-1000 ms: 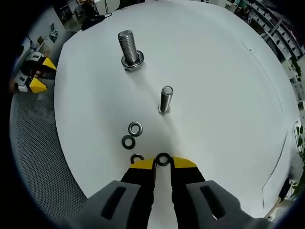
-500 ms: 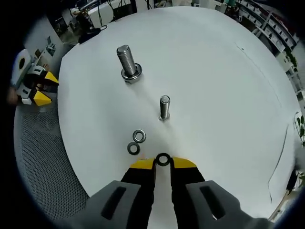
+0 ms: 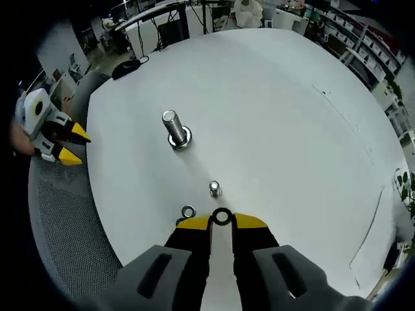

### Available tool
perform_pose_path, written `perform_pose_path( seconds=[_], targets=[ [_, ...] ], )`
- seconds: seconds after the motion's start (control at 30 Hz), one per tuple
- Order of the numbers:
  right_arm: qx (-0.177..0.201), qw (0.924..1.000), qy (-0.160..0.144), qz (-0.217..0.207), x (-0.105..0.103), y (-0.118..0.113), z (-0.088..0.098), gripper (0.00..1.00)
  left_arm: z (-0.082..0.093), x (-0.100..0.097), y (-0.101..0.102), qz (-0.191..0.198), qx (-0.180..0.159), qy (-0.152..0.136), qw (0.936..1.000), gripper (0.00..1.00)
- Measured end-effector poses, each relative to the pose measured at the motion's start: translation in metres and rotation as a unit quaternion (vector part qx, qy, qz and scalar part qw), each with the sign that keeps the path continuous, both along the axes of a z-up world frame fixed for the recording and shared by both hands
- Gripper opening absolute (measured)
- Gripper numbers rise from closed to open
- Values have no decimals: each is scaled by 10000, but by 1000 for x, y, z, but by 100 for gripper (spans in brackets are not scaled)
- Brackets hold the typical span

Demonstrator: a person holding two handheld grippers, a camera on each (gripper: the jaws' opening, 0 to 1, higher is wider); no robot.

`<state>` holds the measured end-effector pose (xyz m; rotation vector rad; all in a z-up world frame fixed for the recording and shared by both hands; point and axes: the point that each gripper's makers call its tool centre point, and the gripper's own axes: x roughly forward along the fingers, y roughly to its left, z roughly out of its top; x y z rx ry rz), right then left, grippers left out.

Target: Place the washer onto the threaded stud by aligning its center hole with the stud, sliding it down to the base, and recovering from edge contact or off-axis alignment until the washer reaches the visible bottom stop.

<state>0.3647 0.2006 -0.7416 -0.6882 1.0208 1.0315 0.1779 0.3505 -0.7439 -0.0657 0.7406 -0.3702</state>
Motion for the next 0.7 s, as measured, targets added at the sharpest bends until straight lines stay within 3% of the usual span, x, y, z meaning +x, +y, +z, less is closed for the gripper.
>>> perform_pose_path(
  seconds=[0.4, 0.7],
  targets=[
    [80, 9992, -199, 348, 0, 19, 11, 14, 0, 0, 0, -2, -12, -15, 10000, 22],
    [19, 9989, -192, 426, 3, 24, 7, 14, 1, 1, -1, 6, -52, -37, 10000, 22]
  ],
)
